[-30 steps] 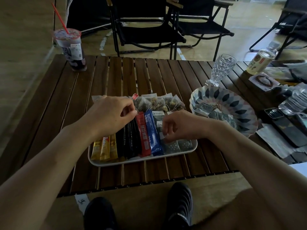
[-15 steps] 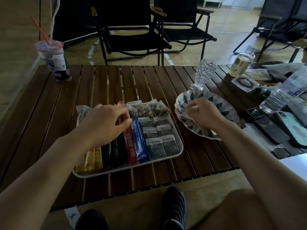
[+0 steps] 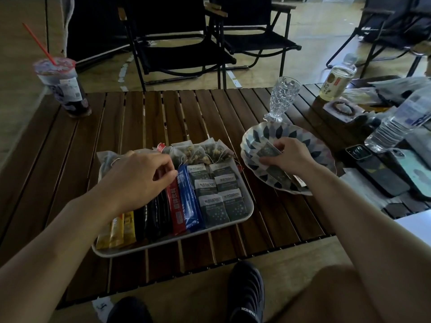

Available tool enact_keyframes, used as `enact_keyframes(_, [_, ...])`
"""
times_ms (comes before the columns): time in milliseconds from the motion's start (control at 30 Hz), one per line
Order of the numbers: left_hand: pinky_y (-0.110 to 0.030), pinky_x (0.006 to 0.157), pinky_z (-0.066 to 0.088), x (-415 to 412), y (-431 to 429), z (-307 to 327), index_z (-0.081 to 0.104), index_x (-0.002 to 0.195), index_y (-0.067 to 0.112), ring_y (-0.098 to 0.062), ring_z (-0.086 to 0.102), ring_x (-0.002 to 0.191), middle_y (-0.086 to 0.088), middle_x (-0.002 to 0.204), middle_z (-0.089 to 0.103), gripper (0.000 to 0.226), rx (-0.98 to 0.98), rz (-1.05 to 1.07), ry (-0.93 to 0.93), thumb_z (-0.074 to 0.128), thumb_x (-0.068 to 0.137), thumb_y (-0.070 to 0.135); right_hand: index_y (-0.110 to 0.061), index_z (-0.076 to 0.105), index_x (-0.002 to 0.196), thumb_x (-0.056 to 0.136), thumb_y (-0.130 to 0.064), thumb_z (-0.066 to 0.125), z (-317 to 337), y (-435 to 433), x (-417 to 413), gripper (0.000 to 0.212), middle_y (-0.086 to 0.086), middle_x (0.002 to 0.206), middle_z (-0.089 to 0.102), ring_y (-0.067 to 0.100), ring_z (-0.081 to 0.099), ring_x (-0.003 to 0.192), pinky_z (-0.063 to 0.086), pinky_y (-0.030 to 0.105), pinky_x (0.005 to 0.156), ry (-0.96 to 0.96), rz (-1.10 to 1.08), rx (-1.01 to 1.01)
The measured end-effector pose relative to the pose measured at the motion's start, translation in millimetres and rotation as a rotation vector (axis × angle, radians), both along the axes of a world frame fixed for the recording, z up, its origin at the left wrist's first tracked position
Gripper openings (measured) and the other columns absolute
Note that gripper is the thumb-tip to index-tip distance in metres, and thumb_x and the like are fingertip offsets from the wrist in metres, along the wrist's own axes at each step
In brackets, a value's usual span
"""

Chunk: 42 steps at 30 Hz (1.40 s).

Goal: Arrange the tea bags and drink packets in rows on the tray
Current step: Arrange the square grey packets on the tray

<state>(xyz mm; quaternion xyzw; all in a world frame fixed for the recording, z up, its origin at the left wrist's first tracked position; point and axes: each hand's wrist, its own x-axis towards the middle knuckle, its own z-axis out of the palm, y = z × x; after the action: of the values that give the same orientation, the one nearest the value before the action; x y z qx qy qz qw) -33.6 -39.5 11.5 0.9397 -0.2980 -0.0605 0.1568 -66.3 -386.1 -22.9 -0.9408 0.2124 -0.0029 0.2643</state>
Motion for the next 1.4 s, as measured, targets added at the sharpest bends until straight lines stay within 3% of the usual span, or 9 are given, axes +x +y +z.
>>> enact_keyframes(100, [-0.040,0.078,0.054,-1,0,1,0.056,0.090,0.041,-0.013,0.059,0.090,0.016,0.092,0.060,0.021,-0.018,0.005,0.003,0.044,0.087,0.058,-0.019,0.064,0.098,0.079,-0.032,0.080,6,-3,-4,0.028,-0.005,0.087,0.065,0.011,0.060,0.079,0.046,0.024,0.064,-0.085,-0.090,0.237])
enact_keyframes(233, [-0.042,0.079,0.055,-3,3,2,0.056,0.091,0.041,-0.013,0.059,0.091,0.017,0.092,0.060,0.025,-0.030,0.003,-0.002,0.041,0.086,0.061,-0.010,0.068,0.106,0.085,-0.015,0.074,21,-4,-8,0.022,0.014,0.106,0.073,0.024,0.074,0.088,0.061,0.036,0.079,-0.241,-0.202,0.838])
enact_keyframes(333, [-0.043,0.080,0.055,-5,6,5,0.056,0.091,0.041,-0.013,0.060,0.091,0.016,0.093,0.061,0.026,-0.043,0.007,0.002,0.041,0.086,0.062,-0.007,0.065,0.112,0.090,-0.012,0.069,31,2,-11,0.024,0.013,0.104,0.072,0.020,0.075,0.077,0.063,0.032,0.067,-0.256,-0.148,1.019])
enact_keyframes(433, [-0.044,0.082,0.054,-9,9,8,0.058,0.092,0.039,-0.010,0.060,0.087,0.015,0.091,0.062,0.029,-0.046,0.018,0.007,0.040,0.085,0.060,-0.012,0.067,0.107,0.088,-0.019,0.069,32,14,-13,0.020,0.005,0.090,0.071,0.008,0.068,0.064,0.053,0.018,0.051,-0.142,0.022,0.758])
enact_keyframes(567, [-0.045,0.081,0.054,-9,18,9,0.057,0.091,0.039,-0.010,0.061,0.085,0.015,0.089,0.062,0.029,-0.056,0.038,0.011,0.040,0.084,0.061,-0.017,0.071,0.103,0.084,-0.026,0.073,31,33,-10,0.021,0.004,0.090,0.075,0.012,0.066,0.073,0.052,0.022,0.060,-0.034,0.259,0.538])
enact_keyframes(633, [-0.043,0.083,0.054,-9,20,10,0.058,0.092,0.039,-0.007,0.061,0.084,0.015,0.088,0.063,0.029,-0.066,0.040,0.008,0.040,0.084,0.060,-0.016,0.072,0.101,0.083,-0.024,0.075,33,44,-7,0.020,-0.001,0.090,0.076,0.008,0.069,0.076,0.049,0.016,0.057,-0.002,0.317,0.492])
enact_keyframes(933, [-0.040,0.097,0.044,-5,25,8,0.061,0.097,0.033,-0.002,0.058,0.081,0.015,0.088,0.062,0.021,-0.068,0.015,-0.031,0.049,0.091,0.049,-0.015,0.072,0.092,0.079,-0.022,0.080,22,69,4,0.016,0.002,0.088,0.076,0.006,0.069,0.075,0.050,0.015,0.060,-0.037,0.336,0.413])
enact_keyframes(1133, [-0.034,0.089,0.044,-3,25,6,0.061,0.097,0.032,0.000,0.058,0.080,0.016,0.086,0.059,0.024,-0.072,0.012,-0.029,0.047,0.091,0.050,-0.019,0.072,0.085,0.072,-0.026,0.086,11,84,16,0.021,-0.008,0.077,0.073,-0.003,0.068,0.071,0.051,0.015,0.066,-0.139,0.372,0.187])
enact_keyframes(1400, [-0.033,0.088,0.044,-3,27,6,0.061,0.095,0.032,0.002,0.056,0.078,0.019,0.084,0.057,0.020,-0.075,0.012,-0.039,0.049,0.091,0.047,-0.023,0.070,0.089,0.079,-0.027,0.080,10,86,19,0.015,-0.015,0.084,0.066,-0.004,0.061,0.078,0.046,0.014,0.069,-0.247,0.443,0.004])
